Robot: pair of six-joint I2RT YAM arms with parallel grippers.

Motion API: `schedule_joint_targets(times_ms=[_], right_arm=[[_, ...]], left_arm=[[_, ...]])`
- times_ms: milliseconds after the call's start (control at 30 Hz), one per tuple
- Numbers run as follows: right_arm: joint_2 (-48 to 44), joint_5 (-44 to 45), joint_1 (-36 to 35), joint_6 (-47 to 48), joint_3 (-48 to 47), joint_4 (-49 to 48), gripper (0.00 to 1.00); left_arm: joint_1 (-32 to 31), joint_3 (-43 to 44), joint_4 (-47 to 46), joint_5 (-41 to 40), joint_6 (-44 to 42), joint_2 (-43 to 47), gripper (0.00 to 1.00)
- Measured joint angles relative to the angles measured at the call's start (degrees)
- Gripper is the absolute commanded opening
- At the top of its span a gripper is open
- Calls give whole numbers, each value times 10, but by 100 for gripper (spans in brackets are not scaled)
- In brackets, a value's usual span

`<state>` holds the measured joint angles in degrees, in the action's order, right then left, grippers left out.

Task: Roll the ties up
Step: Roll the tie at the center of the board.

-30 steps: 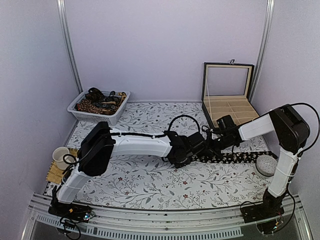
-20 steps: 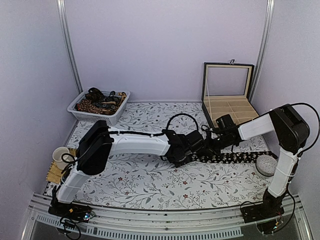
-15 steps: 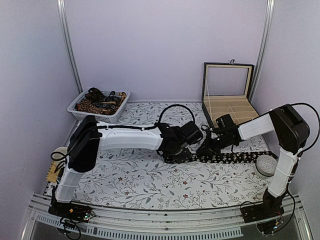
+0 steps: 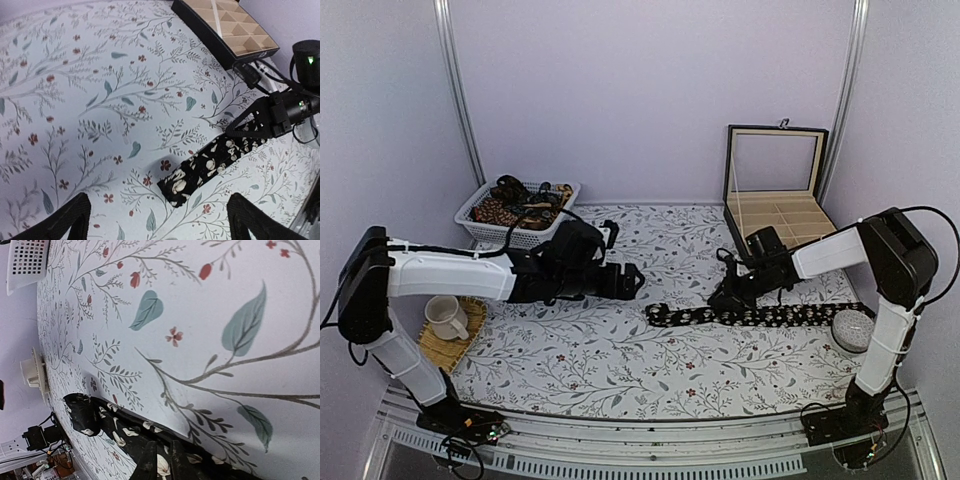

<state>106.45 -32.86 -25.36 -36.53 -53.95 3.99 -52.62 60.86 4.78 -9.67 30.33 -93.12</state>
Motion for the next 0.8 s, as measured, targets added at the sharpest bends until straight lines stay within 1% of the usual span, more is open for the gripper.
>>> schedule_joint_targets(times_ms=[100,200,233,300,433,633,667,733,800], right_arm=[[0,6,-17,2,-15,6,9],[-1,13,-40,5,-37,19,10],[-1,14,-47,7,-47,24,10],[-1,14,-63,10,-65,30,10],[0,13,-87,14,-94,37,9],[0,6,-119,14,-114,39,9],[0,5,-124,14,-116,40,9],[3,2,-130,14,-121,42,9],[9,-1,-134,14,-125,42,9]], left_arm=[[17,-84,-62,37,66,17,80],[20,-118,-92,65,108,11,73],[20,-121,-103,74,118,7,69],[22,-121,-129,88,137,-2,66],[30,-122,-169,109,163,-20,56],[54,-138,-213,140,193,-55,29],[57,-140,-220,146,196,-64,26],[62,-140,-232,159,201,-82,21],[64,-140,-241,171,206,-94,19]])
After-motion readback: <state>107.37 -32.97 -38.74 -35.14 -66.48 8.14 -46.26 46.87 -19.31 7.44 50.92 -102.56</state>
